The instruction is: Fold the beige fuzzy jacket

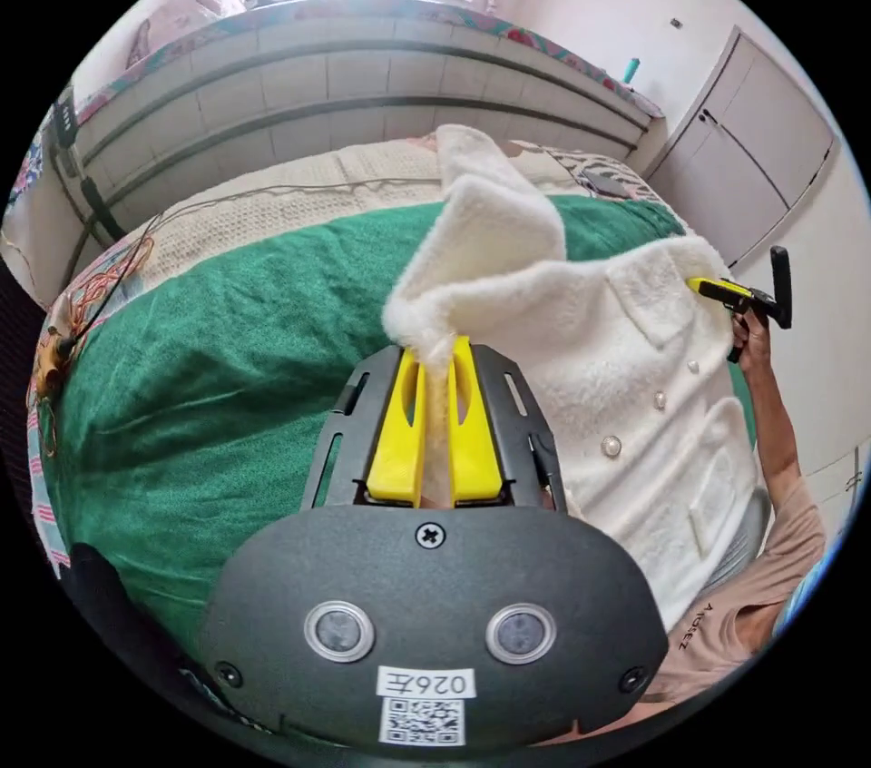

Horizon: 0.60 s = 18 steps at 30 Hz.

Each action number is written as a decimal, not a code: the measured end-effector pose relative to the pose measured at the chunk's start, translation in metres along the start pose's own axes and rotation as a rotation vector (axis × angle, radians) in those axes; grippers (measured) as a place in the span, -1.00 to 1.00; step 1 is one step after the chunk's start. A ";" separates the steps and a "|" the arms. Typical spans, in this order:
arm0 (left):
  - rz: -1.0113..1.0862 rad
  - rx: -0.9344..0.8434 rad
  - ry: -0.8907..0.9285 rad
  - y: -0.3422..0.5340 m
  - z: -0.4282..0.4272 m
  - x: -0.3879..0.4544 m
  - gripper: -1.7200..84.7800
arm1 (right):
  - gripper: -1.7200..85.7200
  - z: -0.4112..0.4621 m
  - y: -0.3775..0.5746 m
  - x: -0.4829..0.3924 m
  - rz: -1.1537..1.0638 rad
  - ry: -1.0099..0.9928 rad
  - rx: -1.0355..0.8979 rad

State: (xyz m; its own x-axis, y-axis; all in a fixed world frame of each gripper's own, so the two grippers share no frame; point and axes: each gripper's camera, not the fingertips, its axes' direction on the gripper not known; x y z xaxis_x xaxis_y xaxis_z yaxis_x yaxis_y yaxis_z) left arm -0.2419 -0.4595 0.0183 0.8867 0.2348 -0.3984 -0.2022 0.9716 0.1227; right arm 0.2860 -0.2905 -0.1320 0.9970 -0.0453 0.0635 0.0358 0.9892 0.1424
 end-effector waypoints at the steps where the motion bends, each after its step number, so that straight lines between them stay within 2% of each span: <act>1: -0.031 -0.002 0.017 0.005 0.001 -0.008 -0.88 | -0.97 -0.004 -0.005 0.000 -0.002 0.025 0.025; 4: -0.094 -0.132 0.093 0.033 0.022 -0.032 -0.84 | -0.94 0.030 -0.028 0.019 0.043 -0.048 -0.178; 7: -0.120 -0.092 0.097 0.074 0.005 -0.039 -0.77 | -0.80 0.052 -0.005 0.024 0.086 -0.042 -0.279; 10: -0.084 -0.052 0.087 0.117 -0.034 -0.030 -0.82 | -0.75 0.027 0.038 0.019 0.068 -0.093 -0.224; 12: -0.011 0.064 0.008 0.158 -0.079 -0.006 -0.95 | -0.77 -0.010 0.076 0.018 0.077 -0.122 -0.133; 14: 0.075 0.172 -0.028 0.190 -0.116 0.020 -0.97 | -0.81 -0.047 0.104 0.015 0.061 -0.145 -0.018; 16: 0.172 0.291 -0.003 0.222 -0.147 0.047 -0.98 | -0.84 -0.087 0.129 0.009 0.030 -0.162 0.120; 18: 0.216 0.413 0.133 0.261 -0.169 0.072 -0.98 | -0.85 -0.121 0.158 -0.004 -0.023 -0.194 0.224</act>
State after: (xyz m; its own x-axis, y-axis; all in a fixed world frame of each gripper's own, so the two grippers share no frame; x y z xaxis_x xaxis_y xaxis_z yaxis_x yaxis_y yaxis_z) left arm -0.3008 -0.1846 -0.1318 0.7760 0.4580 -0.4337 -0.1699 0.8139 0.5555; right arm 0.2963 -0.1174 -0.2295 0.9635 -0.1147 0.2421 0.0210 0.9332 0.3587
